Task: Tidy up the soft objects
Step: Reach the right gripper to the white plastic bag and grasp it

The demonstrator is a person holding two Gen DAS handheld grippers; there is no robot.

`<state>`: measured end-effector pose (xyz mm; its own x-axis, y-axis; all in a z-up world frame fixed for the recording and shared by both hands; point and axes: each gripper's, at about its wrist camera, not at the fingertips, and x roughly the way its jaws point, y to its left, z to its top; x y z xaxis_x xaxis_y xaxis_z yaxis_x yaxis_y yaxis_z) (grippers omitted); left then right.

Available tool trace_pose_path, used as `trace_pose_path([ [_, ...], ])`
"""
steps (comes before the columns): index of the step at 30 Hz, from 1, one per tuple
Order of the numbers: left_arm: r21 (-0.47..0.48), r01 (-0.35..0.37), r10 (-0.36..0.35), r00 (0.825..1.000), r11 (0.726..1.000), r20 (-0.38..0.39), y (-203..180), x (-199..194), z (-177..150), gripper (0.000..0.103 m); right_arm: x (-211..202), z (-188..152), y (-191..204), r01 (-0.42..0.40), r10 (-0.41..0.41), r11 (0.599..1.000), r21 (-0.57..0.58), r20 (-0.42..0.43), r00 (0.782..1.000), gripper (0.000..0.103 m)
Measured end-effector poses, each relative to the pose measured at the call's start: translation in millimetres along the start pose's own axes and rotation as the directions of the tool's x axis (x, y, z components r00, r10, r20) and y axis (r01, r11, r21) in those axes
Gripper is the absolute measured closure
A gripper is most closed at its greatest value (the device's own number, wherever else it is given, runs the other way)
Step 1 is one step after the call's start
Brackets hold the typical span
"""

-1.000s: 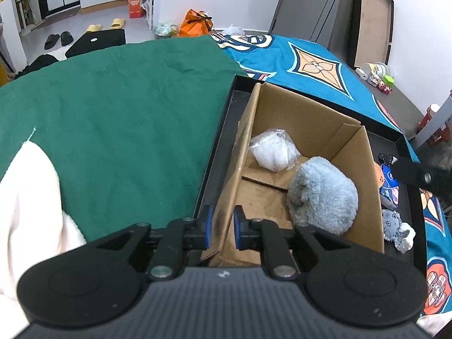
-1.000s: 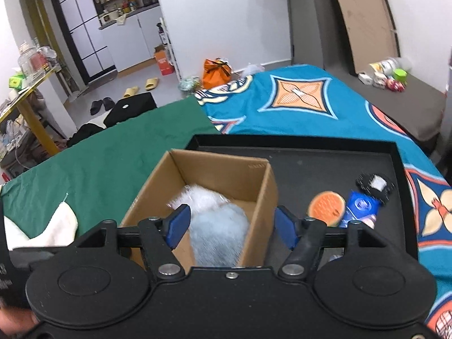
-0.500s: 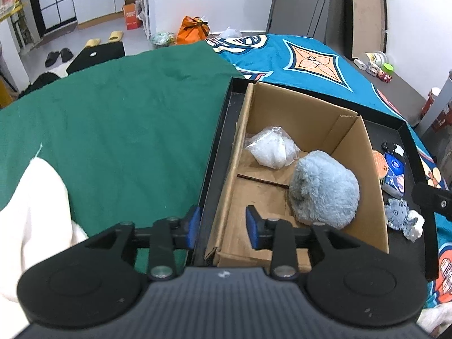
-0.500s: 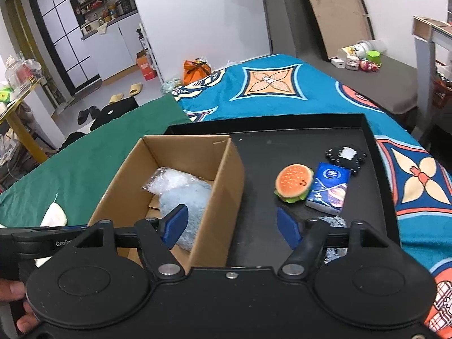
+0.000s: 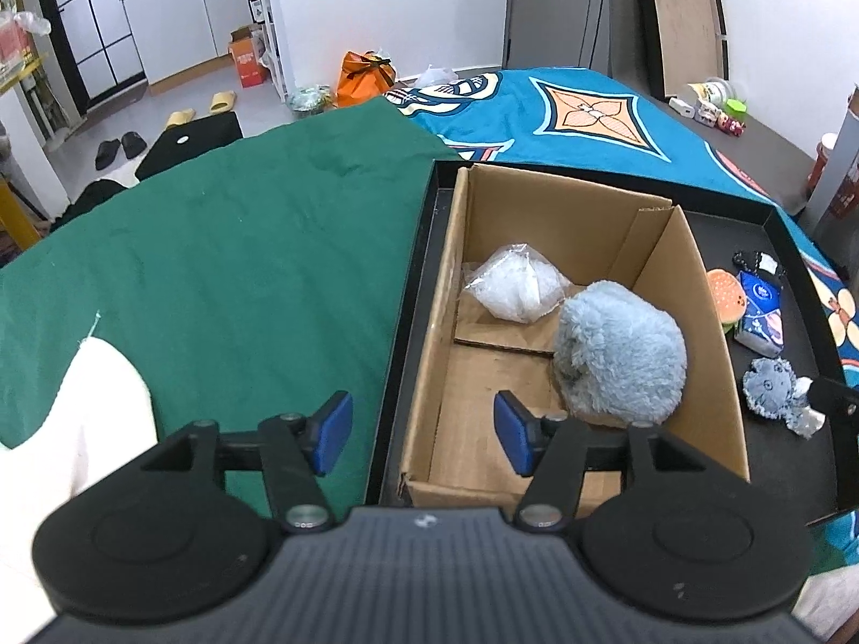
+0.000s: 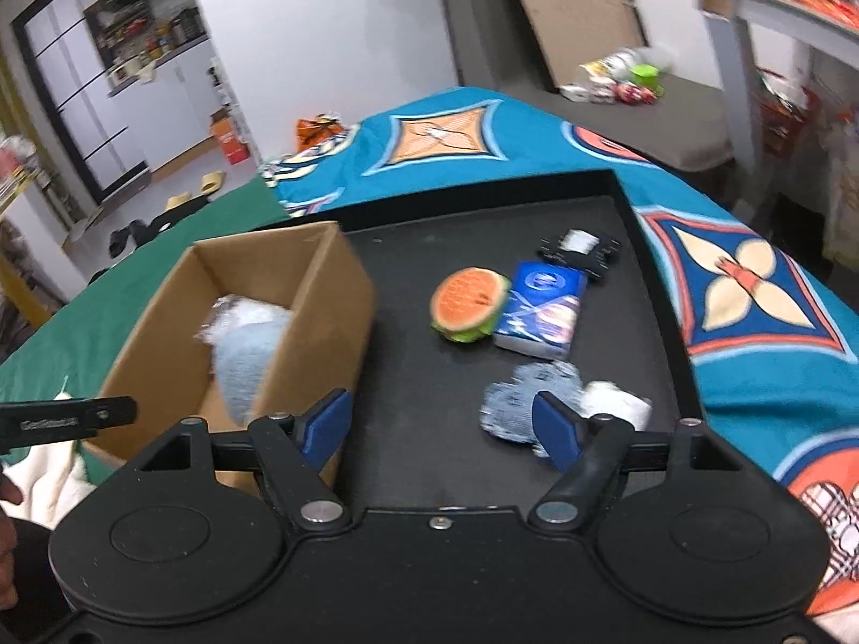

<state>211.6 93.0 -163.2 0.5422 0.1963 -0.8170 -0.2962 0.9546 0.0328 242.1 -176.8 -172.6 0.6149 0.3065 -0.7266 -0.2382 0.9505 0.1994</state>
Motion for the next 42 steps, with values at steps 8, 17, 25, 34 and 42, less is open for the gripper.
trace_pose_path([
  [8,0.026,-0.037,0.037,0.999,0.999,0.017,-7.1,-2.2,0.3,0.045,10.9,-5.8,-43.1,0.072,-0.072,0.992,0.104,-0.013,0.997,0.034],
  [17,0.075,-0.091,0.091,0.996,0.993,0.001,-18.6,2.5,1.8,0.045,22.8,-14.4,-82.4,0.099,-0.097,0.951,0.291,-0.02,0.995,0.046],
  [25,0.097,-0.12,0.121,0.993,0.988,-0.012,-24.6,6.1,2.1,0.045,31.0,-17.2,-109.1,0.108,-0.107,0.91,0.399,-0.025,0.994,0.055],
  [34,0.121,-0.145,0.15,0.988,0.982,-0.034,-30.1,14.5,3.4,0.045,47.9,-20.8,-118.4,0.065,-0.042,0.881,0.469,-0.059,0.997,0.059],
  [42,0.127,-0.149,0.155,0.987,0.981,-0.04,-32.0,17.4,4.2,0.045,56.5,-20.7,-118.2,0.052,-0.02,0.883,0.467,-0.073,0.997,0.067],
])
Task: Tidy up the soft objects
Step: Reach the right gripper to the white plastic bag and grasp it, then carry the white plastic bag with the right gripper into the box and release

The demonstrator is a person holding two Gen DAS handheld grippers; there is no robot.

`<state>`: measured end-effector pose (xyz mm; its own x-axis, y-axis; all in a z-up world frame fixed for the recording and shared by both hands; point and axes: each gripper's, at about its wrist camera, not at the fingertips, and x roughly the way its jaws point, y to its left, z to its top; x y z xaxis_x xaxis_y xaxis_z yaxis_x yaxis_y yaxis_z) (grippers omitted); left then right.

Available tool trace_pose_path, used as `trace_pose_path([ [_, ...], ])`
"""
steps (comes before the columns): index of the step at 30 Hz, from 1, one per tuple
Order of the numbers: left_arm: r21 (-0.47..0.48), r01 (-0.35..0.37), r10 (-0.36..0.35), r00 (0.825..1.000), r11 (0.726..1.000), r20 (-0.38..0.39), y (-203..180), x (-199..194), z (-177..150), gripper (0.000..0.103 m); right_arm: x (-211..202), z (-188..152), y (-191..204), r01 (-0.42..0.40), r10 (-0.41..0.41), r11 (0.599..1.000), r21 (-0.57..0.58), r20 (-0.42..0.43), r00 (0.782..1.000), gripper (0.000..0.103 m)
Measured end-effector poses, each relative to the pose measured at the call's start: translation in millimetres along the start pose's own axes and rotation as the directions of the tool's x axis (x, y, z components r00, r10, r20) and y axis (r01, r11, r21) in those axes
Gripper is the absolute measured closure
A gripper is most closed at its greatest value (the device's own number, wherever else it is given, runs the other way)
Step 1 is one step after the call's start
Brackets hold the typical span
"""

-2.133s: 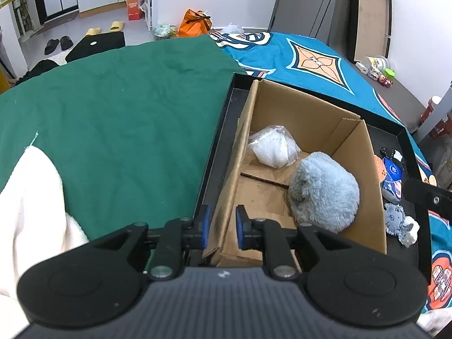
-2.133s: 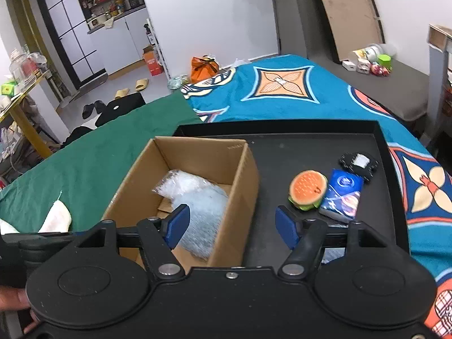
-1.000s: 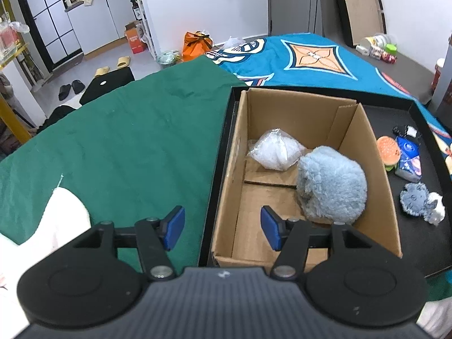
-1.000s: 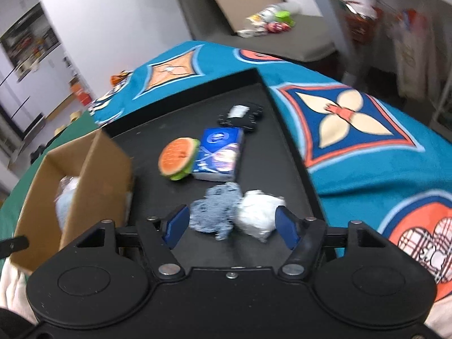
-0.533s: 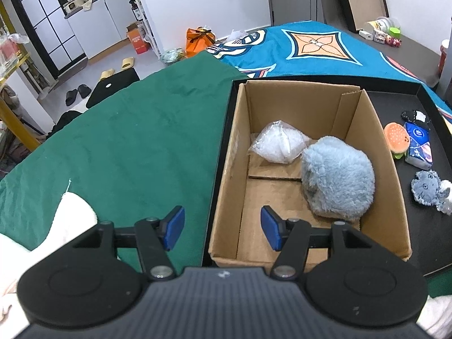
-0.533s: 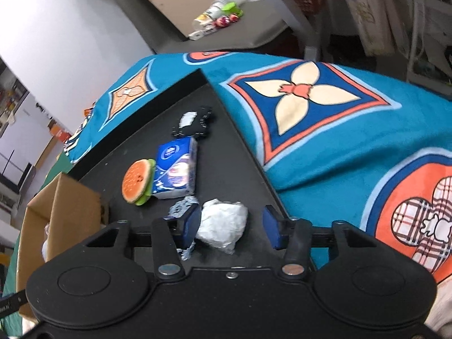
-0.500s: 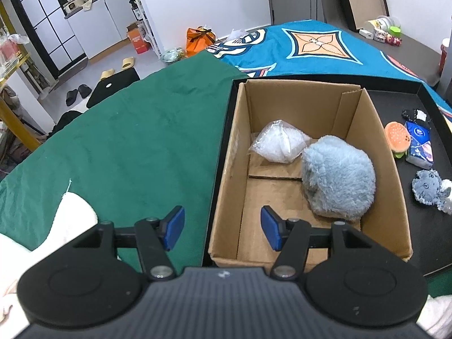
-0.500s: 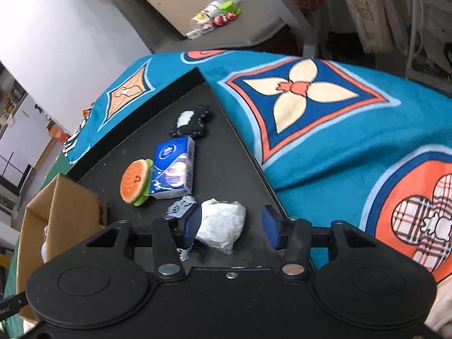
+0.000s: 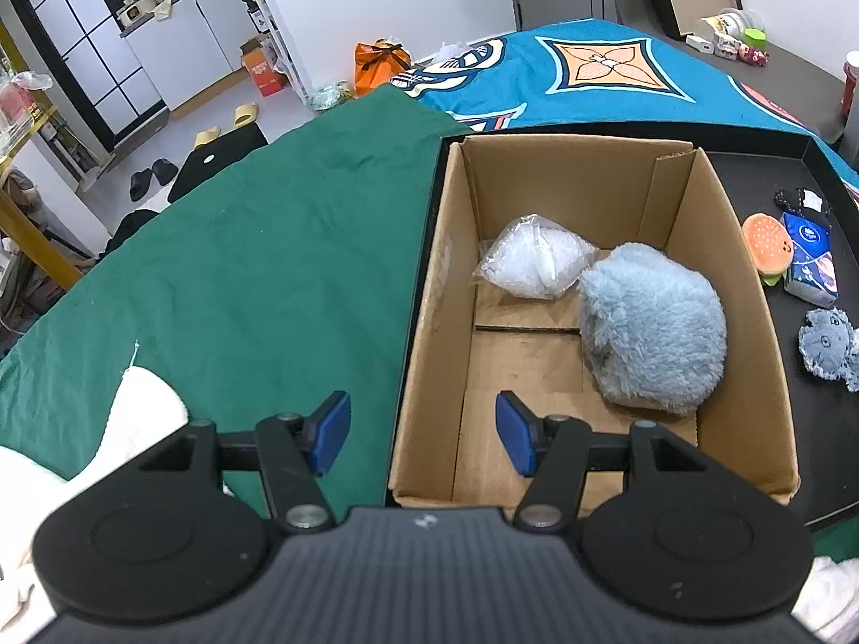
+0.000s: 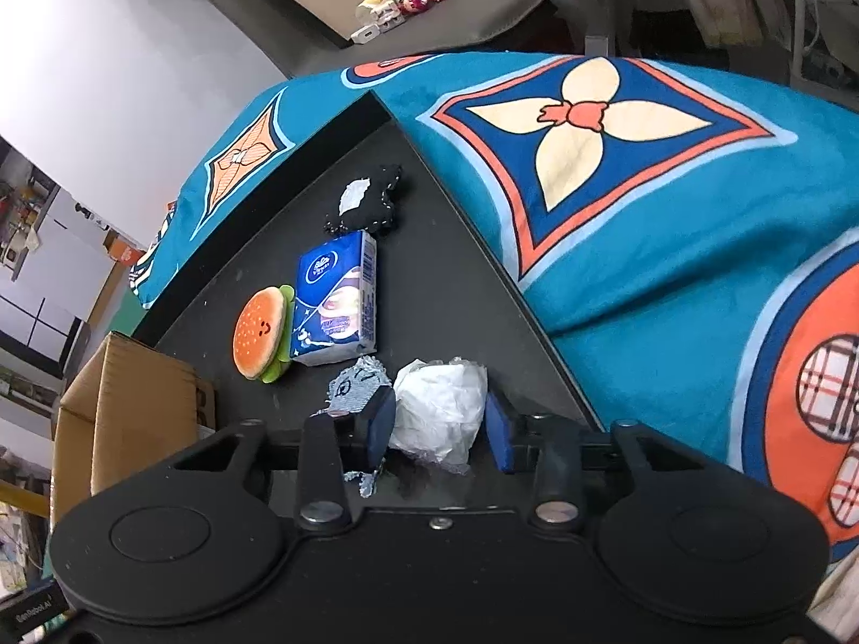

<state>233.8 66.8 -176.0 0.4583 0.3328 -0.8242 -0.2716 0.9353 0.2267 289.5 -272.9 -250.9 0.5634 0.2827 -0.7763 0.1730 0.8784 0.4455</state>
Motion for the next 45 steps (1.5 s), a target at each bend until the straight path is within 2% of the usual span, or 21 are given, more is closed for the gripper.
trace_pose_path([
  [5,-0.006,0.005,-0.005,1.0,1.0,0.007,0.4,-0.6,-0.1,0.045,-6.7,1.7,-0.7,0.043,-0.043,0.999,-0.022,0.033,0.999,0.068],
  [23,-0.08,0.062,-0.058,0.997,0.995,0.056,18.9,-15.2,-5.2,0.045,-42.4,-1.3,24.6,0.076,-0.06,0.986,-0.146,0.109,0.992,0.068],
  [45,-0.184,0.171,-0.163,0.985,0.968,0.058,41.8,-11.4,-8.4,0.045,-65.8,-14.0,90.6,0.025,0.021,0.946,-0.324,0.136,0.99,0.068],
])
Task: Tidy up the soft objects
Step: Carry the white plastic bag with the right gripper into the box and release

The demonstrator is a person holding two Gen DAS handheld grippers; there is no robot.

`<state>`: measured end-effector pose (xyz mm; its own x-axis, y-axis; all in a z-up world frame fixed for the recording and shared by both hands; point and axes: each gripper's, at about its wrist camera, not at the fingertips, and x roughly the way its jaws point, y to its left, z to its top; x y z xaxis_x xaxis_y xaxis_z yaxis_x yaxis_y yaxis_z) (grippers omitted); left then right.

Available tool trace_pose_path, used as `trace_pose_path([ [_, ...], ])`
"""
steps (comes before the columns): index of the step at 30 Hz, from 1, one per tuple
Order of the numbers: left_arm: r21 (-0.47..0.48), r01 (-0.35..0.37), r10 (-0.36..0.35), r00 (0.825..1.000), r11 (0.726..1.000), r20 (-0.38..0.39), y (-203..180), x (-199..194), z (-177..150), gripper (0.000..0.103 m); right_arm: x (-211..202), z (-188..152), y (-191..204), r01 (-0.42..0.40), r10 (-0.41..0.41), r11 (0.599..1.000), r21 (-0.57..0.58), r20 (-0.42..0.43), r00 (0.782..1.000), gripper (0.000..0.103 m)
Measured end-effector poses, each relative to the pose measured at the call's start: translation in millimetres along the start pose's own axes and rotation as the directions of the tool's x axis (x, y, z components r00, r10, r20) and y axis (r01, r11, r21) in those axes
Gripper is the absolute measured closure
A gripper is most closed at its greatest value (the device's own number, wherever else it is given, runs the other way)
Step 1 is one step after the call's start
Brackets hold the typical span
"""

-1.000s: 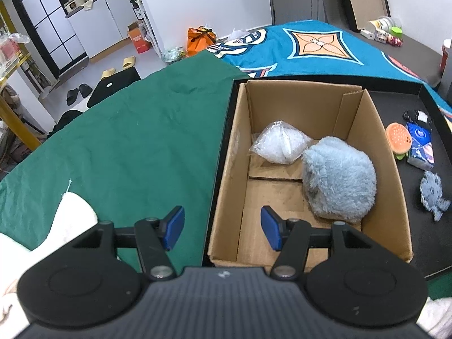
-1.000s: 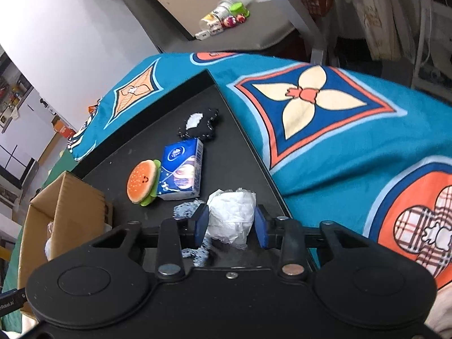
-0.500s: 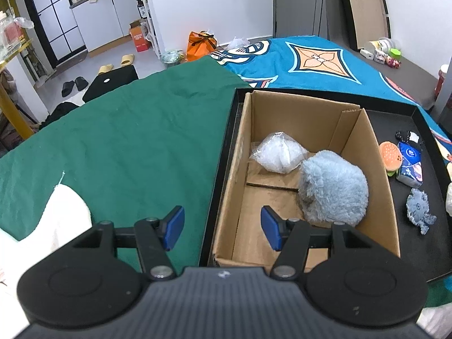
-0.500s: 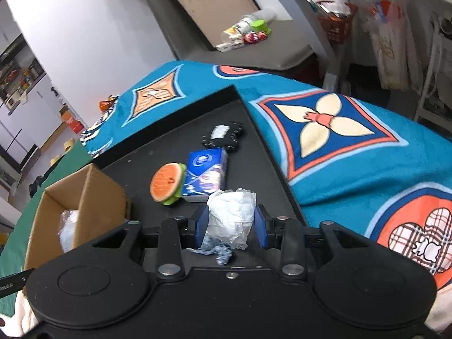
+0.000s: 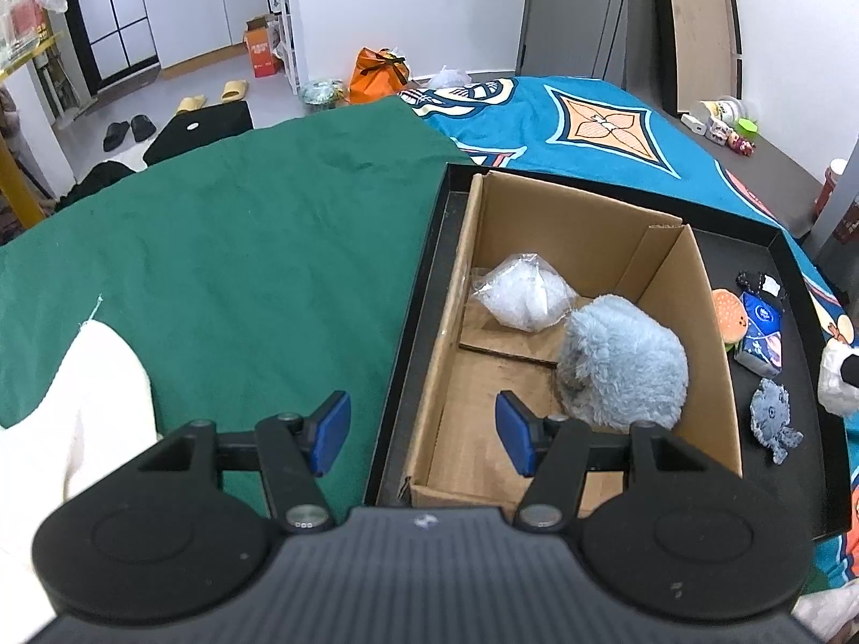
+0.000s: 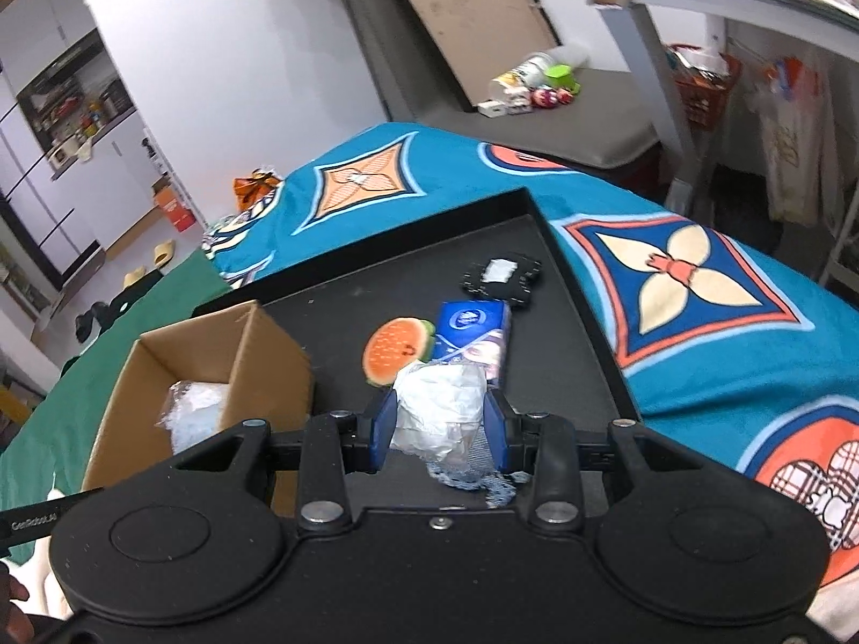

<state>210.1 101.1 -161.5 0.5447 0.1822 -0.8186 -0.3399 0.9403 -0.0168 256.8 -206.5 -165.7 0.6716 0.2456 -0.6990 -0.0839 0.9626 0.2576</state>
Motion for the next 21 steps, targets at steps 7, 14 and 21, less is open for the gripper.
trace_pose_path([
  [7,-0.024,0.024,-0.024,1.0,0.999,-0.008,6.8,2.1,-0.3,0.046,-3.8,6.0,25.6,-0.026,0.026,0.997,-0.066,0.005,1.0,0.068],
  [14,-0.047,0.042,-0.042,0.999,0.998,-0.015,10.9,4.9,-0.5,0.048,-6.5,8.9,49.7,-0.037,0.038,0.992,-0.12,0.003,0.999,0.068],
  [21,-0.065,0.062,-0.063,0.998,0.996,-0.024,15.6,7.3,-0.6,0.05,-7.7,13.1,75.0,-0.053,0.052,0.981,-0.186,-0.008,0.999,0.068],
])
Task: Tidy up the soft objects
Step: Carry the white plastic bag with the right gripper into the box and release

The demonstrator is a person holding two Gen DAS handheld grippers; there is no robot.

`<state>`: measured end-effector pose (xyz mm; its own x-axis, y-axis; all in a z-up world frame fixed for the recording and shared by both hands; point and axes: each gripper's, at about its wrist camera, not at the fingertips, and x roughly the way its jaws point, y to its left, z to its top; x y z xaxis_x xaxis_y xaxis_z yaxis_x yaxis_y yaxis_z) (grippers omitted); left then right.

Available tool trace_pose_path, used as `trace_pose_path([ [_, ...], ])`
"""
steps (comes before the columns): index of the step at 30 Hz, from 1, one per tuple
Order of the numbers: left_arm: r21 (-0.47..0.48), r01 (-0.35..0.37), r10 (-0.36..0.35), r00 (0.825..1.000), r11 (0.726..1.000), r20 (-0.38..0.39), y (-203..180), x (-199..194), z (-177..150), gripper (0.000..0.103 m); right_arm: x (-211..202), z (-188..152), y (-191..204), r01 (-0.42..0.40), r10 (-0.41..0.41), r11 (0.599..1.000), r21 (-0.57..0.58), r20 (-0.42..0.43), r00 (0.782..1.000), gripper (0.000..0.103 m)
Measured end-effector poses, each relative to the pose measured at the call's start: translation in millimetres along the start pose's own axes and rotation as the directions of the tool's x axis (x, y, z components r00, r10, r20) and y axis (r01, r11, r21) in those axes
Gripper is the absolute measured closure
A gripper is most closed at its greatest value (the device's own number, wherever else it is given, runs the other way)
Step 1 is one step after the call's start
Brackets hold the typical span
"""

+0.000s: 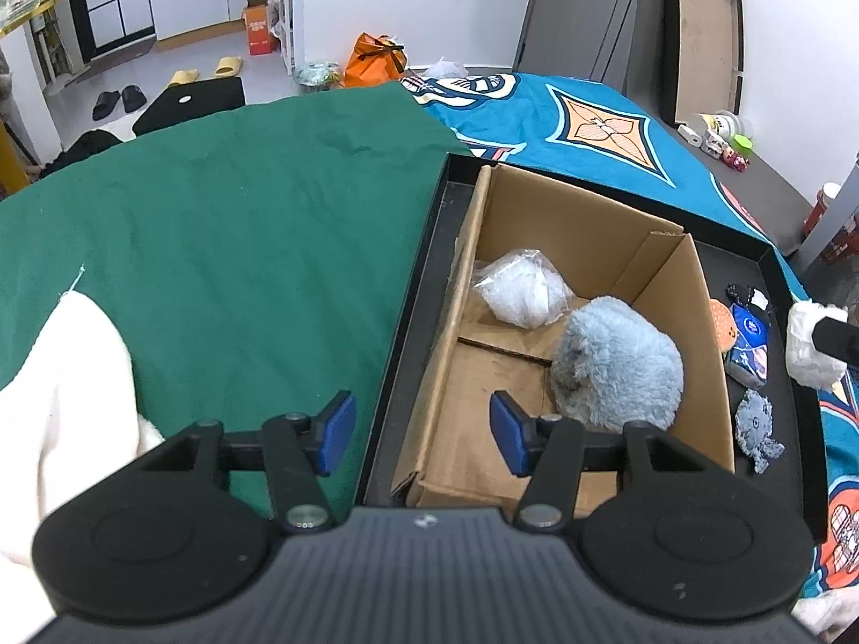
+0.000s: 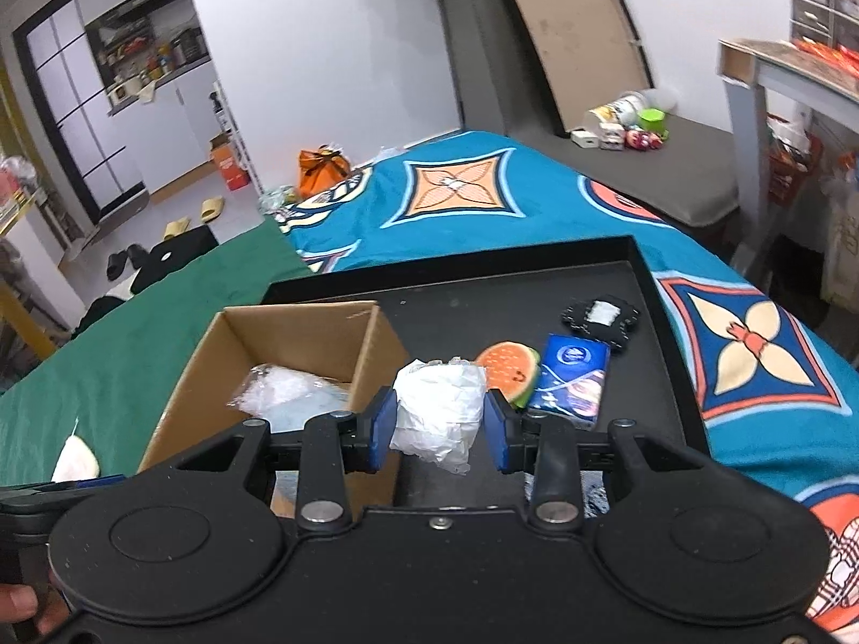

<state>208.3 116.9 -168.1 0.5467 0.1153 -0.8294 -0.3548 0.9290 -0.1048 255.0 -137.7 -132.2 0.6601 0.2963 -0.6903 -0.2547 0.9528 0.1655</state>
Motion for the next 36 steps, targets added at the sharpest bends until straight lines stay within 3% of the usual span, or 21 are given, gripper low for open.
trace_pose_path([
  [9,-0.031,0.028,-0.028,0.999,0.999,-0.023,5.6,3.5,-0.2,0.063,0.3,8.9,32.2,-0.03,0.03,0.996,-0.088,-0.001,1.0,0.068],
  [20,-0.048,0.06,-0.061,0.998,0.997,-0.033,9.5,7.1,-1.0,0.09,11.7,10.5,64.5,-0.075,0.069,0.986,-0.151,-0.042,0.997,0.067],
  [36,-0.085,0.08,-0.084,0.996,0.993,-0.036,16.9,10.9,-0.3,0.091,29.6,24.7,107.5,-0.189,0.178,0.967,-0.172,-0.081,0.981,0.067],
])
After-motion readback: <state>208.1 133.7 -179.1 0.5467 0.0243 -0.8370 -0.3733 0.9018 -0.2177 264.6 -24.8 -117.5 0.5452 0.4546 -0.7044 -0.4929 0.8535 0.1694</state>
